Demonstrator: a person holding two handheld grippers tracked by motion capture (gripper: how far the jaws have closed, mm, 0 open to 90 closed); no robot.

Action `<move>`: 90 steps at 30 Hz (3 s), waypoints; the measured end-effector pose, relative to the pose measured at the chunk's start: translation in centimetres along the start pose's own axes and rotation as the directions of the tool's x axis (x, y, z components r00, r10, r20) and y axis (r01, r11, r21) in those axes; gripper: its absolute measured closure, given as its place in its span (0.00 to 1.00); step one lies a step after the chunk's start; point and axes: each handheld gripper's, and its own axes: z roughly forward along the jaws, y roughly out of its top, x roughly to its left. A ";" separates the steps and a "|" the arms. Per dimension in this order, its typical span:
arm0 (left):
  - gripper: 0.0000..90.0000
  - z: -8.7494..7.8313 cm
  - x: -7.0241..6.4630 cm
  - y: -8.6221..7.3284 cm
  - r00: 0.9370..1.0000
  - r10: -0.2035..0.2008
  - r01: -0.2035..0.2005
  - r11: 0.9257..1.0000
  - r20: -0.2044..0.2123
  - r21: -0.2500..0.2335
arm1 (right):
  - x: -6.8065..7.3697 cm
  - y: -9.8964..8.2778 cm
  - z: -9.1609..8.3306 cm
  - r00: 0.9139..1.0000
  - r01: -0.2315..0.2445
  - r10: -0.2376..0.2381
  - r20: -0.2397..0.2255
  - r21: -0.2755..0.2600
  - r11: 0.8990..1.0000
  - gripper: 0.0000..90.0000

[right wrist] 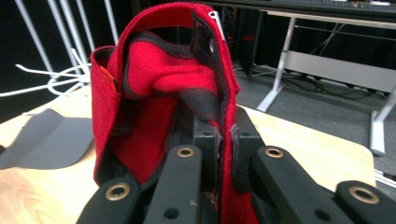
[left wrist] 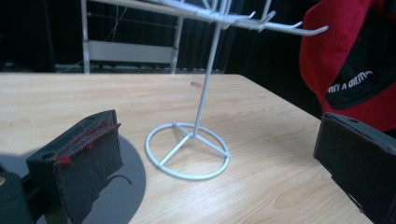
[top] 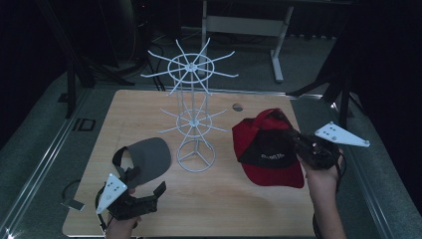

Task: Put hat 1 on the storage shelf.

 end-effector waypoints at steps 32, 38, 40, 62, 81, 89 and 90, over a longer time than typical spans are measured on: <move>0.01 5.6 -9.9 9.0 0.926 0.245 -0.252 0.968 0.286 -0.015 | 5.2 2.7 -3.4 0.989 0.056 -0.070 -0.132 -0.107 0.993 0.93; 0.04 7.1 -11.2 10.6 0.915 0.284 -0.287 0.957 0.287 -0.032 | 6.0 2.4 -3.3 0.985 0.070 -0.085 -0.153 -0.102 0.992 0.93; 0.06 7.6 -11.6 10.9 0.912 0.302 -0.309 0.951 0.278 -0.019 | 6.1 2.3 -3.3 0.983 0.071 -0.086 -0.159 -0.102 0.992 0.93; 0.92 9.9 -13.2 11.7 0.903 0.379 -0.397 0.916 0.200 0.057 | 6.7 1.5 -2.9 0.980 0.072 -0.087 -0.180 -0.087 0.994 0.93; 0.96 10.3 -14.4 13.0 0.888 0.408 -0.422 0.906 0.214 0.023 | 6.2 -1.0 -4.9 0.979 0.028 -0.046 -0.197 -0.091 0.995 0.91; 0.96 9.8 -15.0 13.5 0.877 0.423 -0.434 0.901 0.228 -0.003 | 6.4 -1.9 -5.8 0.973 0.050 -0.062 -0.222 -0.060 0.997 0.85; 0.96 9.7 -15.2 13.5 0.874 0.429 -0.440 0.898 0.228 -0.006 | 6.4 -2.0 -6.0 0.972 0.052 -0.065 -0.228 -0.062 0.997 0.85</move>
